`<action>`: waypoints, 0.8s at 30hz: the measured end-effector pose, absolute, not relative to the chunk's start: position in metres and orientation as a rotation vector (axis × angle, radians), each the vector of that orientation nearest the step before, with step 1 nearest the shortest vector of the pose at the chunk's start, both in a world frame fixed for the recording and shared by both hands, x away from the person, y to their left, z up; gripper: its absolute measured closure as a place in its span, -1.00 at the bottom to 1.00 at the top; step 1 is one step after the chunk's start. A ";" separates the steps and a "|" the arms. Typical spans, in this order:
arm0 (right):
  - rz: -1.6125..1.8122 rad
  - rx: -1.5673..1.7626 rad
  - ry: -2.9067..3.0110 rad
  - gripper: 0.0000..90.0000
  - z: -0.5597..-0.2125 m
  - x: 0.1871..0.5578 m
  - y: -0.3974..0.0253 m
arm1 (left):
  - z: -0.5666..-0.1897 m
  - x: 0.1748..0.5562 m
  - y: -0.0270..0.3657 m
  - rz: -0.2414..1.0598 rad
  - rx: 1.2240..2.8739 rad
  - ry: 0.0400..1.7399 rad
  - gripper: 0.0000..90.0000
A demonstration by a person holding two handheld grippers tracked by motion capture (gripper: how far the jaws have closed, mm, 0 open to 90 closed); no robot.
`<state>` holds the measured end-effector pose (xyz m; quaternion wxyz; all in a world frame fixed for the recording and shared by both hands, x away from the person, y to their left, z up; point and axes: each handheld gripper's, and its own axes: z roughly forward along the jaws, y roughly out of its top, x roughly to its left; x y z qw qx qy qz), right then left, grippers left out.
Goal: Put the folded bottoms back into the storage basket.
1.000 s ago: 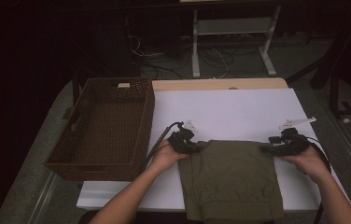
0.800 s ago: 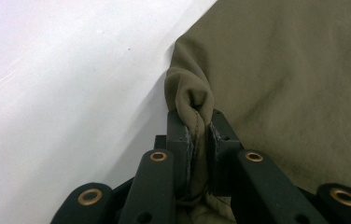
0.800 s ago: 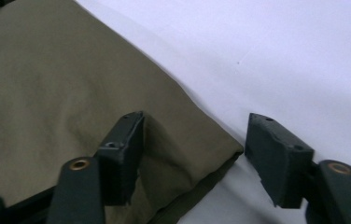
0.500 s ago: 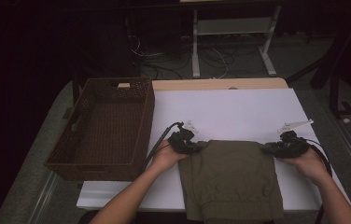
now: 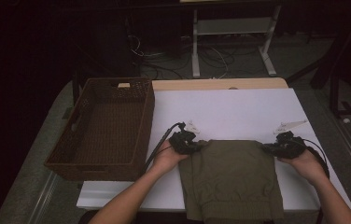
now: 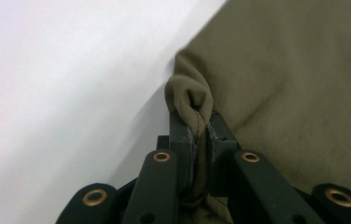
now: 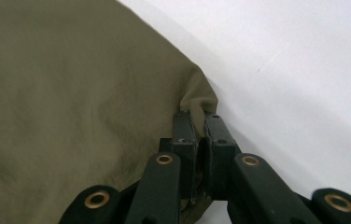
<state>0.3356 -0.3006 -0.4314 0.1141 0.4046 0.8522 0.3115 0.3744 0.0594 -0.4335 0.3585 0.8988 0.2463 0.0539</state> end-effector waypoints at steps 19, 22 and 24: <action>1.028 1.250 2.364 0.87 -0.411 0.390 -0.297 | -0.419 0.423 0.061 0.236 2.256 0.740 0.85; 1.014 1.258 2.361 0.87 -0.417 0.398 -0.295 | -0.427 0.426 0.062 0.240 2.273 0.759 0.85; 0.999 1.271 2.358 0.86 -0.421 0.400 -0.294 | -0.431 0.427 0.062 0.237 2.274 0.768 0.85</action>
